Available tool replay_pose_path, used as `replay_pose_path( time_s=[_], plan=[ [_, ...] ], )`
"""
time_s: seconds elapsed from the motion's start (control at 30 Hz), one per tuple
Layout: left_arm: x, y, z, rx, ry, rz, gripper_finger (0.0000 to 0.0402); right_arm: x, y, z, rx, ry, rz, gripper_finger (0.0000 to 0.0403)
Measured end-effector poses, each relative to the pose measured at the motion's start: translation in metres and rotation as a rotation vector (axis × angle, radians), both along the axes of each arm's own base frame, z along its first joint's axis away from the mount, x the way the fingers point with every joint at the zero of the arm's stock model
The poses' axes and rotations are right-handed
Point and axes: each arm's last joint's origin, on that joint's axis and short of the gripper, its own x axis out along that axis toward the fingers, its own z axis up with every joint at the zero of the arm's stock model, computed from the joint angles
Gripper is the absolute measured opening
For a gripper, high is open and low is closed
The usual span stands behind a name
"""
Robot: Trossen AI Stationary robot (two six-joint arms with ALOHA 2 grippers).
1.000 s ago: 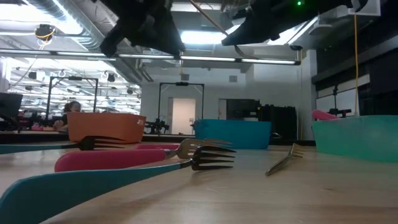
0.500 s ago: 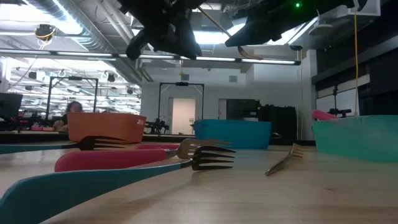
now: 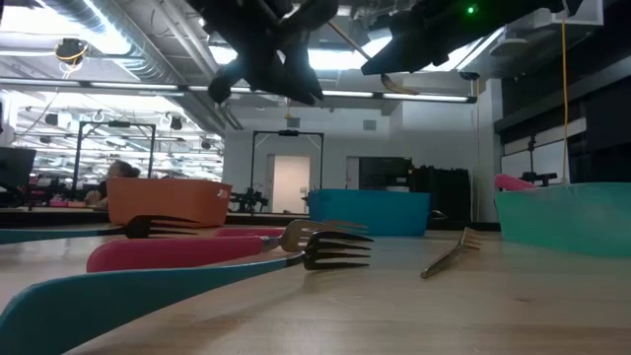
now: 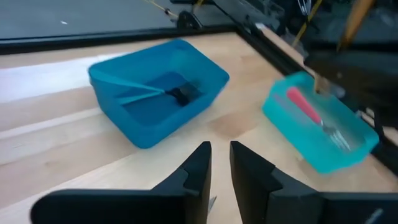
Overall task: Sort silverware by color (type)
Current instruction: Put the gold fork into the orange bin
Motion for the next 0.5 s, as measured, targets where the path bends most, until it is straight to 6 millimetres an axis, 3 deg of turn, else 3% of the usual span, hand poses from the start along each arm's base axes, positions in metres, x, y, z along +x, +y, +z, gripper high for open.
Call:
replay_pose_path(
  time_s=[0.3, 0.5],
  plan=[
    [0.003, 0.0087, -0.0014, -0.045, 0.035, -0.06, 0.0109, -0.0002, -0.0003, 0.0001, -0.005, -0.001, -0.012, 0.0],
    [0.0031, 0.0097, -0.0012, -0.014, 0.057, -0.072, 0.0114, -0.0033, -0.0034, -0.0009, -0.058, 0.011, -0.139, 0.0]
  ],
)
